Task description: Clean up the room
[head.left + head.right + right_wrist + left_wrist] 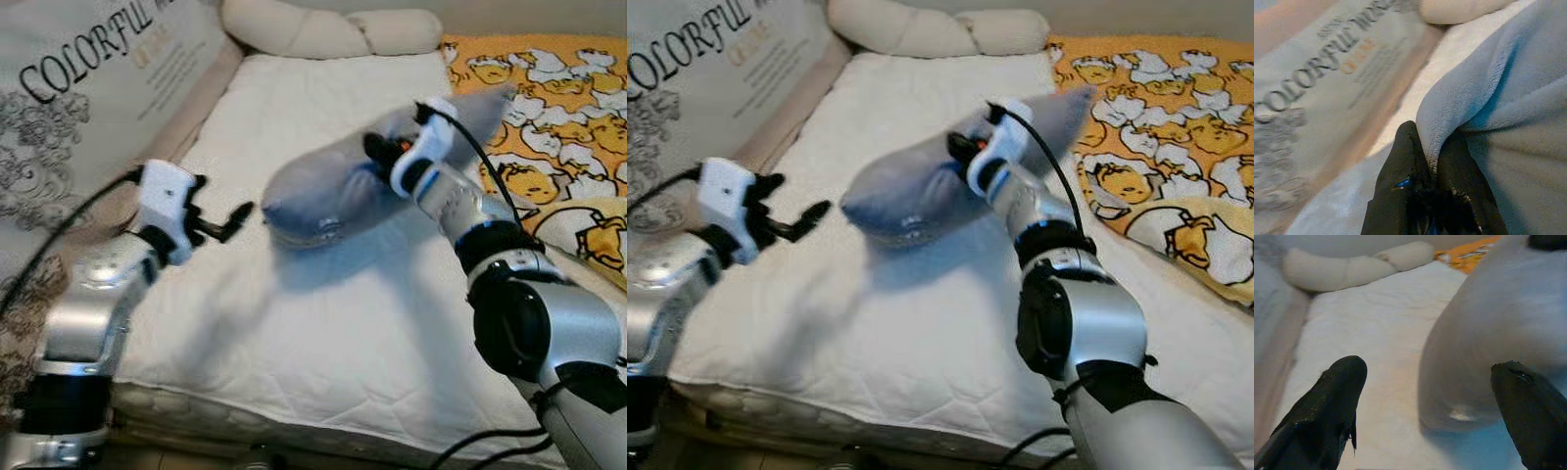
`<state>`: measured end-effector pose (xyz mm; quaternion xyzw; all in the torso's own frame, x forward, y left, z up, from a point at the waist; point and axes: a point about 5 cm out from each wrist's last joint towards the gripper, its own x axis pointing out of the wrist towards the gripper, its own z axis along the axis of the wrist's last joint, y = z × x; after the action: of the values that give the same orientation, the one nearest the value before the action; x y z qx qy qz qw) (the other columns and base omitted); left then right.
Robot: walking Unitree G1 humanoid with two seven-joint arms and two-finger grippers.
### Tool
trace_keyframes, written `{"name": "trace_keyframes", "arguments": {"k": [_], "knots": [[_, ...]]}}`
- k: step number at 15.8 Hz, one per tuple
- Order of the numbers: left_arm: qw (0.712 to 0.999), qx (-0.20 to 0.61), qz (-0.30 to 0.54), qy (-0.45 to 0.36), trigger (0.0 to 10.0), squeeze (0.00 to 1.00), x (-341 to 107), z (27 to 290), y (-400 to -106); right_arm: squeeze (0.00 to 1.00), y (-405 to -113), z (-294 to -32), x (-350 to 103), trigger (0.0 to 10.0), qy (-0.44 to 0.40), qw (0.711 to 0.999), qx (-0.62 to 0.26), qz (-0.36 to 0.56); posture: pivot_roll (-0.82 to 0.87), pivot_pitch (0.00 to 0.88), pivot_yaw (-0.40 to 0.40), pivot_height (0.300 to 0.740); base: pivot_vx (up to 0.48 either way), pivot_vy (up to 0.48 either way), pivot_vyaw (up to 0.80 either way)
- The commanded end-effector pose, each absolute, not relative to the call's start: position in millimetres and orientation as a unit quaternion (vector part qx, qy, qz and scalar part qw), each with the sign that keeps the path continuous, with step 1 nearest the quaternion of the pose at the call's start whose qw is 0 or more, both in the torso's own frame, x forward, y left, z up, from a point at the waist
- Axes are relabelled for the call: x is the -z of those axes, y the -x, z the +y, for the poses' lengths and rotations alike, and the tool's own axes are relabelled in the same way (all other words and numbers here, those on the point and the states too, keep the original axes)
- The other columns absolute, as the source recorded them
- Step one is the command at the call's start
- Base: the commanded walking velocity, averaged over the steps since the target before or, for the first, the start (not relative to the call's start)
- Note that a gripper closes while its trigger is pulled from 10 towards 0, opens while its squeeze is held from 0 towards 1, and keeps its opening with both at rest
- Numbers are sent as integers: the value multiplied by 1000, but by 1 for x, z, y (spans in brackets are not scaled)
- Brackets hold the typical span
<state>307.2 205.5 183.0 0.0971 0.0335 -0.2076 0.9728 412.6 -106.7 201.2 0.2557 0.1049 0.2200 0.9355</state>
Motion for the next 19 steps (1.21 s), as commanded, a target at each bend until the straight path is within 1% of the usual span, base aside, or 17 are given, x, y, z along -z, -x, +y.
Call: {"name": "trace_keyframes", "arguments": {"k": [1, 3, 4, 5, 6, 7, 8, 9, 10, 12, 13, 14, 16, 17, 18, 19], "knots": [[976, 188, 27, -106, 10000, 0, -191, 214, -311, 0, -417, -100, -236, 0, -253, 931, -258, 53, 47, 0, 59, 740, 0, 0, 0], [982, 144, 22, -119, 10000, 0, -199, 238, -313, 0, -414, -102, -246, 0, -268, 914, -300, 51, 45, 0, 59, 740, 0, 0, 0], [984, 133, 21, -120, 10000, 0, -201, 244, -313, 0, -411, -104, -246, 0, -278, 906, -315, 55, 45, 0, 59, 740, 0, 0, 0], [985, 120, 19, -123, 10000, 0, -204, 253, -312, 0, -406, -108, -245, 0, -327, 878, -344, 67, 44, 0, 61, 740, 0, 0, 0], [985, 119, 20, -123, 10000, 0, -205, 255, -312, 0, -399, -115, -235, 0, -362, 855, -360, 90, 44, 0, 57, 740, 0, 0, 0], [985, 122, 20, -122, 10000, 0, -204, 255, -312, 0, -392, -126, -218, 0, -366, 851, -358, 116, 44, 0, 57, 740, 0, 0, 0], [985, 129, 23, -117, 10000, 0, -203, 252, -312, 0, -387, -136, -203, 0, -369, 853, -341, 140, 43, 0, 58, 740, 0, 0, 0], [982, 154, 34, -103, 10000, 0, -196, 242, -311, 0, -375, -158, -174, 0, -395, 849, -305, 177, 30, 0, 65, 740, 0, 0, 0], [979, 177, 46, -95, 10000, 0, -189, 232, -310, 0, -361, -172, -150, 0, -398, 849, -279, 208, 20, 0, 69, 740, 0, 0, 0], [971, 222, 64, -61, 10000, 0, -175, 213, -310, 0, -335, -194, -103, 0, -376, 857, -221, 275, 8, 0, 74, 740, 0, 0, 0], [963, 255, 84, -12, 10000, 0, -165, 197, -311, 0, -322, -208, -78, 0, -360, 864, -180, 302, 0, 0, 78, 740, 0, 0, 0], [955, 274, 106, 47, 10000, 0, -157, 185, -315, 0, -315, -216, -63, 0, -351, 871, -150, 311, -6, 0, 82, 740, 0, 0, 0], [955, 271, 103, 68, 10000, 0, -148, 175, -325, 0, -311, -224, -55, 0, -339, 882, -115, 307, -14, 0, 86, 740, 0, 0, 0], [955, 269, 95, 79, 10000, 392, -137, 169, -333, 0, -311, -224, -53, 0, -314, 892, -107, 306, -14, 0, 86, 740, 0, 0, 0], [953, 256, 99, 125, 10000, 1000, -127, 166, -339, 0, -312, -222, -51, 0, -299, 898, -110, 304, -16, 0, 86, 740, 0, 0, 0], [950, 240, 110, 164, 10000, 1000, -115, 163, -346, 0, -315, -220, -53, 0, -313, 901, -110, 279, -26, 0, 87, 740, 0, 0, 0]]}}
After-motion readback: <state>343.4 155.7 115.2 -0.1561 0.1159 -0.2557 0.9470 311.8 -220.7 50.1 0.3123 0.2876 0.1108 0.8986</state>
